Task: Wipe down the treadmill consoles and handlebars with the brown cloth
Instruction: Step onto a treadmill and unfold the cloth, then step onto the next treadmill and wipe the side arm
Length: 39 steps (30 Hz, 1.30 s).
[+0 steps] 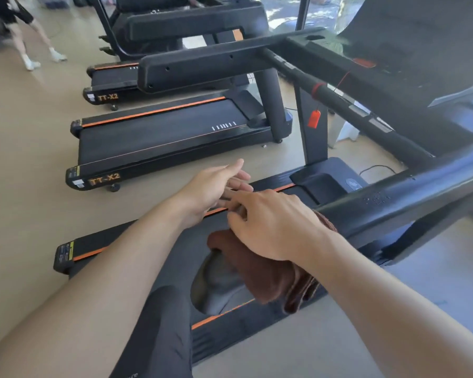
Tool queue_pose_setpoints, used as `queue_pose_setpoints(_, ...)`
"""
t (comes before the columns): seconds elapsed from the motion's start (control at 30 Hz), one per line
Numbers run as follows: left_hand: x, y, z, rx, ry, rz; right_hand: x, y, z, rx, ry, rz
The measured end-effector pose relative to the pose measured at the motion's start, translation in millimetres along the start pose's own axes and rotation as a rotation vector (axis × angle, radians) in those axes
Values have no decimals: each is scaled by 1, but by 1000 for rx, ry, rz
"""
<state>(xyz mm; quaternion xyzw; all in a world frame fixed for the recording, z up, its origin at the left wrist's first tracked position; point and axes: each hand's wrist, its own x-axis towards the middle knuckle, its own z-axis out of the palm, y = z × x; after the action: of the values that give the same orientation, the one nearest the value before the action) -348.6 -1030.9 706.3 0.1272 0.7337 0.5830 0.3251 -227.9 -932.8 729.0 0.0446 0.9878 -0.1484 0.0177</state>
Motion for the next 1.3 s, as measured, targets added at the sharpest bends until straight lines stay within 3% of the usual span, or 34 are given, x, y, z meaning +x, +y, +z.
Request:
queue_pose_setpoints(0.13,49,0,3,-36,-84,9,50,36,-6,-111,-234,271)
queue_pose_setpoints(0.27,113,9,-2,54,-289,39,67,52,-5,-247,-545,413)
queue_pose_setpoints(0.37,133,25,-14,163,-487,37,62,42,-6,-244,-561,548)
queue_pose_setpoints(0.5,118,31,-46,330,-764,-90,58,31,-8,-256,-350,586)
queue_pose_setpoints(0.63,110,47,-69,448,-930,-158,40,14,-10,-291,227,708)
queue_pose_setpoints(0.73,103,65,-69,549,-1025,-112,37,-20,-11,-247,479,1175)
queue_pose_setpoints(0.83,94,71,-58,616,-1153,-100,40,-58,1,227,450,1807)
queue_pose_setpoints(0.9,89,72,-49,650,-1228,-122,40,-70,11,452,437,1973)
queue_pose_setpoints(1.03,91,67,-23,690,-1289,-151,40,-50,16,399,452,2015)
queue_pose_setpoints(1.2,95,65,15,522,-1357,-347,53,-10,7,165,395,1930)
queue_pose_setpoints(1.3,104,75,45,469,-1322,-361,56,20,-5,108,359,1892)
